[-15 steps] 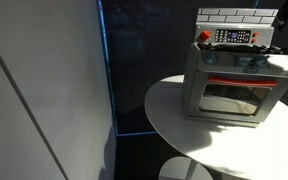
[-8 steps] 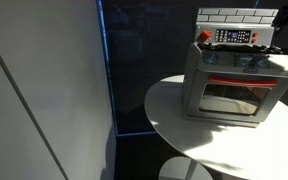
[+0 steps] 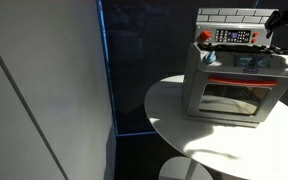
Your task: Press a button on the stove
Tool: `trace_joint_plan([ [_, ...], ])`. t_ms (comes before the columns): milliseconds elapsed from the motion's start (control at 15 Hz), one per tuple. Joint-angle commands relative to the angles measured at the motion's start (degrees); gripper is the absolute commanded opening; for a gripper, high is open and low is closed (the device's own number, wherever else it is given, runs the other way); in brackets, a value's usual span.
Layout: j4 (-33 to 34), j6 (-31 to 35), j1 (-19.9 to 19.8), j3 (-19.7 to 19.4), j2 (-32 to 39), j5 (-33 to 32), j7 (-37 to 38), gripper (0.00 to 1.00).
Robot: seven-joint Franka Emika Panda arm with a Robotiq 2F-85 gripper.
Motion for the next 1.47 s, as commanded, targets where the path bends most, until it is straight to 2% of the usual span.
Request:
trace_joint_plan([
  [0, 4.0, 1.2, 1.4, -1.7, 2.7, -1.2, 2.7, 1.0],
  [733, 10.2, 1.8, 3.7, -4.0, 7.6, -0.5, 3.9, 1.0],
  [1400, 13.0, 1.6, 4.9, -5.2, 10.1, 0.1, 3.6, 1.0],
])
